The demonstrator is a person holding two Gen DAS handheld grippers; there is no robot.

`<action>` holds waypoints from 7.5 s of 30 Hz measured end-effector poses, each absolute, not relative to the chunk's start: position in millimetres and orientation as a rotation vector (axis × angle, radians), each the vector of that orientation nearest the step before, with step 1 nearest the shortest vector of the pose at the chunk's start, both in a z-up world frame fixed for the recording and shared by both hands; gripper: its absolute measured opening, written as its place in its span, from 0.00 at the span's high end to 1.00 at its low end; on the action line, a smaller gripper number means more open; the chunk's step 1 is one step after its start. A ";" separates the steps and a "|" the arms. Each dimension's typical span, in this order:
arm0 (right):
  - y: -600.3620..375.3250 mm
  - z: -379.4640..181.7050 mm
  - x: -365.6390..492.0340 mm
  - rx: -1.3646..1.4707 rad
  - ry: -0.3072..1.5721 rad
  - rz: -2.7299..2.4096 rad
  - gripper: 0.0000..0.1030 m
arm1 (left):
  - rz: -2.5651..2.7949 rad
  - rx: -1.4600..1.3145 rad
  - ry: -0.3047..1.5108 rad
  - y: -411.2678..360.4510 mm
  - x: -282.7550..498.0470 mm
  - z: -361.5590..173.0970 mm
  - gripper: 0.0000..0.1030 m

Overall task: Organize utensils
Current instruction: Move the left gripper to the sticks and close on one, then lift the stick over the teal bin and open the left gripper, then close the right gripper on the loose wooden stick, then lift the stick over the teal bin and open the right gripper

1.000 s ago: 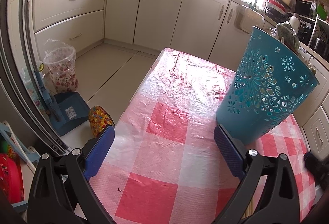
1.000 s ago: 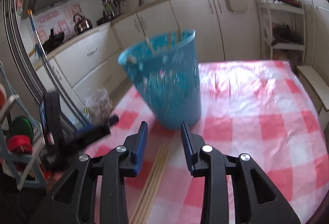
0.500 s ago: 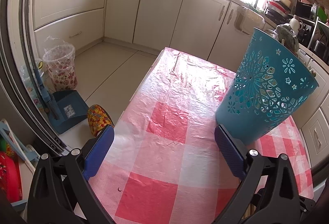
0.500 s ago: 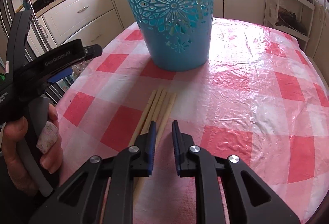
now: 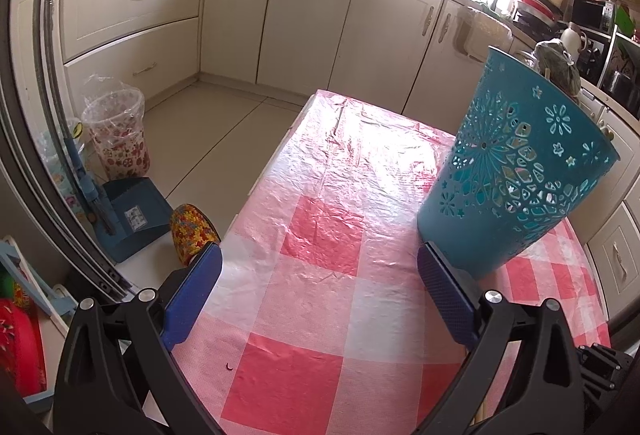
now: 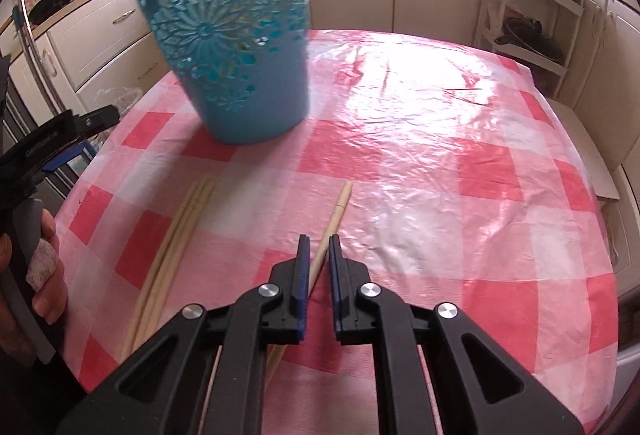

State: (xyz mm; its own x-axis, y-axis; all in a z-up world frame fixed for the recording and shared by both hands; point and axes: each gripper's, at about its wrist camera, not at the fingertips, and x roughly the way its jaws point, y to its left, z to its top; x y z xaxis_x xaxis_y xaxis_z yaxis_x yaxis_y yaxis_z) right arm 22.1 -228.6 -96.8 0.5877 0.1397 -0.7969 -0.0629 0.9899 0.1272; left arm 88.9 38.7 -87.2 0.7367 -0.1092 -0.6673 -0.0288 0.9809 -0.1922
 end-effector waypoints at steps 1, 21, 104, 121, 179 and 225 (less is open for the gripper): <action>-233.7 -97.1 21.4 0.113 0.935 0.116 0.90 | -0.074 -0.172 0.760 32.5 87.4 -86.7 0.09; -246.2 -98.6 20.6 0.240 0.921 0.160 0.81 | -0.173 0.223 0.930 -57.5 38.5 -106.3 0.09; -249.8 -99.9 26.0 0.292 0.897 0.198 0.49 | -0.238 -0.239 0.298 -50.6 166.4 54.1 0.95; -251.6 -98.6 25.1 0.294 0.908 0.208 0.48 | -0.158 -0.250 0.400 16.2 84.2 16.9 0.45; -245.8 -91.4 16.7 0.242 0.912 0.177 0.94 | 0.002 -0.106 0.669 23.6 72.5 -72.1 0.07; -219.5 107.3 88.9 0.207 0.419 0.321 0.95 | -0.009 -0.145 0.688 29.1 76.0 -77.1 0.07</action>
